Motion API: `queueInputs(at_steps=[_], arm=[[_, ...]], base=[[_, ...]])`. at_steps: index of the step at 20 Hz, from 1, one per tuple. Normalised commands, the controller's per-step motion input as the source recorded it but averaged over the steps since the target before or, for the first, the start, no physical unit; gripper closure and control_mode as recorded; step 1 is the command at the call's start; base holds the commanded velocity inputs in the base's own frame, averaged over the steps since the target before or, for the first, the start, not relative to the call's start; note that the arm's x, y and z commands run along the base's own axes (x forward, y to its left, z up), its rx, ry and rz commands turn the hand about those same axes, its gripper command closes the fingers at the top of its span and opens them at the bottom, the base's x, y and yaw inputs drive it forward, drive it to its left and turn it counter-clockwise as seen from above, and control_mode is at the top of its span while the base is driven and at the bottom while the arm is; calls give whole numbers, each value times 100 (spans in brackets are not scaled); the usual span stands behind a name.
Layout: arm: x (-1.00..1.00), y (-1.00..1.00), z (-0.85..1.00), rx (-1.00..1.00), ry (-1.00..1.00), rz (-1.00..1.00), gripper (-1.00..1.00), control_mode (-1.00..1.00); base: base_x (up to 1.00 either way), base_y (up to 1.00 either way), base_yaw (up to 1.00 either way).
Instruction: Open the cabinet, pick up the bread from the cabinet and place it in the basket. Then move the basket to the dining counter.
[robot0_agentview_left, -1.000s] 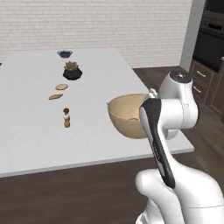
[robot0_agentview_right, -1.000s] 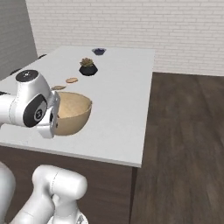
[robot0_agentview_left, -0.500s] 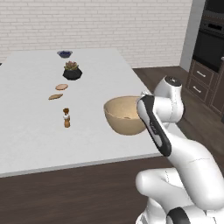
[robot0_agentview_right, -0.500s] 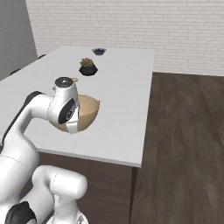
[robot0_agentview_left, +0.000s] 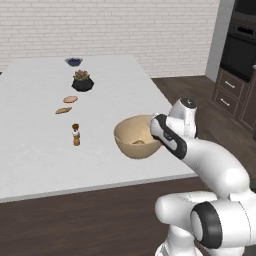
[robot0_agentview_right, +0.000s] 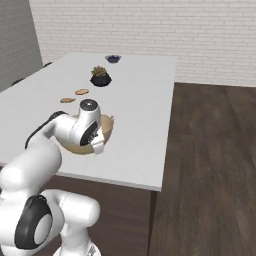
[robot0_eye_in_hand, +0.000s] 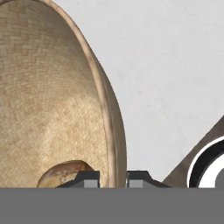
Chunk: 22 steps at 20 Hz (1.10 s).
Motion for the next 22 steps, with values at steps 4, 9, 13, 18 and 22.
queueInputs(at_steps=[4,9,13,18,22], arm=[[42,0,-42,-11,0,18,100,-100],[41,0,-45,-11,0,17,100,-100],[43,0,-44,-10,0,16,100,-100],[48,0,-38,-7,5,14,100,-100],[44,0,-26,-1,1,14,100,-100]], base=[[0,0,0],[0,0,0],[0,0,0],[0,0,0],[0,0,0]])
